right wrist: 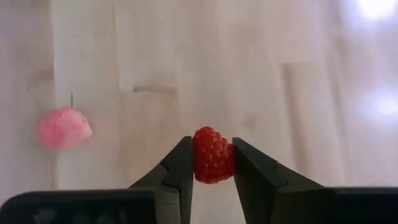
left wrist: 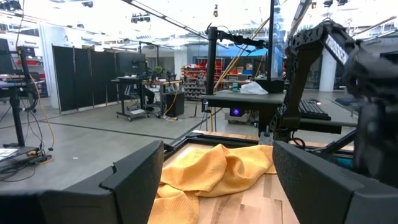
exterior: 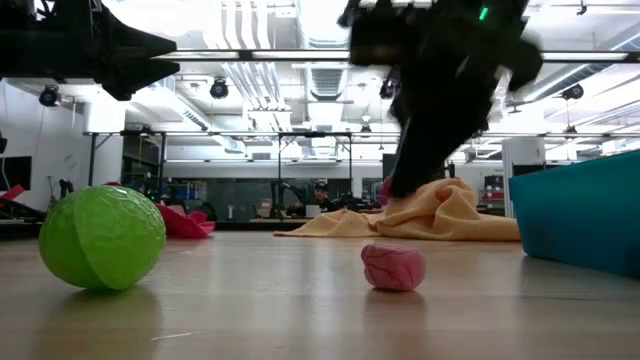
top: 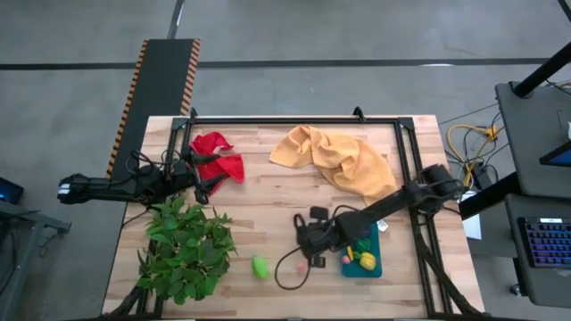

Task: Pick and placing Produce into tupperware
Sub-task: Put the red raspberry into the blue bin, then put the pink peach into the blue bin

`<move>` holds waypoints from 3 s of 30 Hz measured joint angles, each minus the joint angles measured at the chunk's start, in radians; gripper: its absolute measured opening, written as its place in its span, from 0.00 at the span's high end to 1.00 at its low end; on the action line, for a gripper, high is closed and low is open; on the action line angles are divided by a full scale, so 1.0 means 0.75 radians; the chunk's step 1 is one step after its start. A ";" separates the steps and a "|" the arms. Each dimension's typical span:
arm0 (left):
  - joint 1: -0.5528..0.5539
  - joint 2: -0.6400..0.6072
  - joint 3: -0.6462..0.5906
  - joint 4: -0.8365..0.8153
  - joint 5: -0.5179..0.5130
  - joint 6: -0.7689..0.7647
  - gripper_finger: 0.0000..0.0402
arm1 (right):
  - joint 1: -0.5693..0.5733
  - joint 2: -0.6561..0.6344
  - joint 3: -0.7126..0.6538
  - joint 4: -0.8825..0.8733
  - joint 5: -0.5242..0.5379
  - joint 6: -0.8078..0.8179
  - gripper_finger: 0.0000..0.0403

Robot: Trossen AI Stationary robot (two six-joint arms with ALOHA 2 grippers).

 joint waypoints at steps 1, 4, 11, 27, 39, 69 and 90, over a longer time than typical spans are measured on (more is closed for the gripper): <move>0.000 0.000 0.000 0.001 0.000 0.000 0.28 | 0.005 -0.031 0.001 -0.047 0.013 0.031 0.79; 0.000 0.000 0.000 0.000 0.000 0.000 0.28 | 0.030 -0.115 0.003 -0.206 0.068 0.141 0.81; 0.000 -0.002 0.000 -0.002 0.000 0.000 0.28 | 0.126 -0.261 -0.002 -0.523 0.184 0.419 0.80; 0.000 0.000 0.000 0.001 0.000 -0.001 0.28 | 0.335 -0.311 -0.083 -0.784 0.249 0.867 0.81; 0.000 0.000 0.000 0.001 0.000 -0.001 0.28 | 0.344 -0.311 -0.188 -0.765 0.172 0.954 0.79; 0.000 0.000 -0.001 0.001 0.001 -0.001 0.28 | 0.395 -0.447 -0.188 0.051 0.466 0.286 0.53; 0.000 0.001 -0.001 0.001 0.000 -0.001 0.28 | 0.323 -0.312 -0.403 0.761 0.058 -0.037 0.47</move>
